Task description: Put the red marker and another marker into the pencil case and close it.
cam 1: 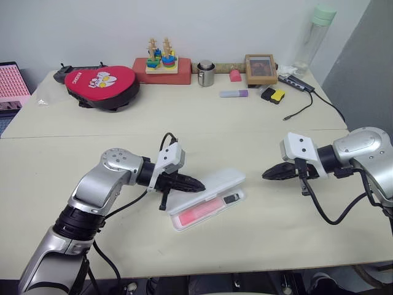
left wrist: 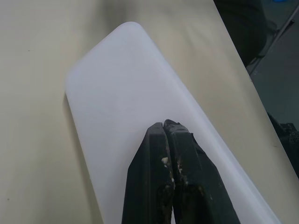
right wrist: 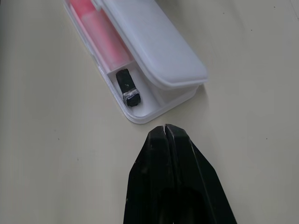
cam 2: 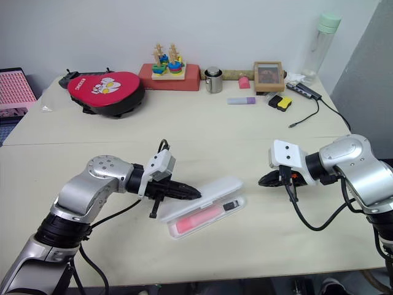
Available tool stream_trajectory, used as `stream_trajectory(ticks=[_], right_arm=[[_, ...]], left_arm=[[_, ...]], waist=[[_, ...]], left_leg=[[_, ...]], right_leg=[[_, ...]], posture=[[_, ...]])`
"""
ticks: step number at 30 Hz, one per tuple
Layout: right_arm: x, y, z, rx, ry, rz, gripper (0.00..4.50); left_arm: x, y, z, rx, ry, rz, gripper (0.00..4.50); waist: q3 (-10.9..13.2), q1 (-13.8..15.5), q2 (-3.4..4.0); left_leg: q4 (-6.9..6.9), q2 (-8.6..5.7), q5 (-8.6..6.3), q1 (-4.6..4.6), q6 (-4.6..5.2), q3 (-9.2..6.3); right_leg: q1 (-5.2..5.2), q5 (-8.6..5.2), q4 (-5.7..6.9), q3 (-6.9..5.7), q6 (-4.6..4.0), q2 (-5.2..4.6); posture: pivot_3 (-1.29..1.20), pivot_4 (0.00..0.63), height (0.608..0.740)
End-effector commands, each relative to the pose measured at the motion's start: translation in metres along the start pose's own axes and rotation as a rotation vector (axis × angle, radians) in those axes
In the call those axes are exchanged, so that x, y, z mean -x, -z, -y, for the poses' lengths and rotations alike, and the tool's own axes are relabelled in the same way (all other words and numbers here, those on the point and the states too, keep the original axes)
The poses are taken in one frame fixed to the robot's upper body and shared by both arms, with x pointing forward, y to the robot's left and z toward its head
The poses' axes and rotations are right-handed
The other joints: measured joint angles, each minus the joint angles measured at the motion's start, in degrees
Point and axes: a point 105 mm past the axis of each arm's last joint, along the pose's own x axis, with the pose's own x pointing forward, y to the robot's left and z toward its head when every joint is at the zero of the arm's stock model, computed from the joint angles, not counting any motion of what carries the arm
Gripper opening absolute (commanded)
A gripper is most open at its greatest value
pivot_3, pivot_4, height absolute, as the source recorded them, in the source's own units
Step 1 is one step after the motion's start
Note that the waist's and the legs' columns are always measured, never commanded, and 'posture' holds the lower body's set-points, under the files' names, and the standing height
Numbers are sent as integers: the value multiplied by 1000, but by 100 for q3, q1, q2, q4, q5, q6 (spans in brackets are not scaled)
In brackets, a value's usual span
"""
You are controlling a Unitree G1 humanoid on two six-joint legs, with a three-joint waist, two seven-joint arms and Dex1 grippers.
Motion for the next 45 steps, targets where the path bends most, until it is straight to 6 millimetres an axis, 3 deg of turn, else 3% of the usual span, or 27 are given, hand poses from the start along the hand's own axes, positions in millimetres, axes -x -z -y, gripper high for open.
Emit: stream_trajectory(ticks=[1, 17, 21, 27, 30, 33, 35, 39, 45], right_arm=[[2, -11, 2, 43, 25, 20, 0], [-2, -15, 7, 46, 46, 28, 0], [-3, -16, 7, 47, 46, 30, 0], [-4, -17, 7, 45, 48, 39, 0], [-5, -18, 8, 38, 56, 54, 0], [-6, -18, 10, 36, 77, 59, 0], [-6, -18, 11, 34, 83, 63, 0], [-12, -10, 12, 0, 114, 74, 0], [-29, 4, 21, -129, 229, 107, 0]], left_arm=[[-5, 8, 8, -48, 53, -67, 53], [-29, 38, -4, -199, 40, -218, 53], [-28, 37, -4, -188, 44, -213, 53], [-21, 20, -5, -128, 14, -115, 53], [0, -2, -13, -33, -106, 45, 53], [19, -10, -23, -8, -249, 124, 53], [26, -11, -26, 8, -310, 152, 53], [58, -1, -31, -36, -602, 121, 53], [84, 8, -15, 39, -924, 168, 53]], waist=[[0, -2, 0], [-1, 6, 1], [-2, 5, 1], [-1, 1, 2], [-1, -14, 2], [0, -13, 2], [0, 0, 2], [0, -8, 1], [-1, 15, 0]], left_leg=[[0, 0, 0, 1, 0, 0], [3, 0, 0, 5, 1, 1], [6, -1, 2, 8, 3, 1], [6, -1, 3, 8, 5, 1], [5, 0, 3, 7, 6, 1], [3, 2, 3, 4, 6, -2], [2, 1, 3, 4, 6, -4], [2, 1, 3, 5, 6, 1], [0, 2, 3, 5, 5, -2]], right_leg=[[0, 0, 0, 1, 0, 0], [5, 0, 1, 1, 0, 0], [10, 2, 2, 2, 4, 0], [10, 4, 3, 3, 5, 0], [7, 3, 3, 3, 6, 1], [4, 3, 3, 0, 6, 1], [4, 3, 2, -2, 6, 1], [5, 4, -1, 5, 5, -1], [5, 5, -5, 4, 2, -2]], posture=[[0, 150, 740], [0, 150, 740], [0, 150, 740], [0, 150, 740], [0, 150, 740], [0, 150, 740], [0, 150, 740], [0, 150, 740], [0, 150, 740]])
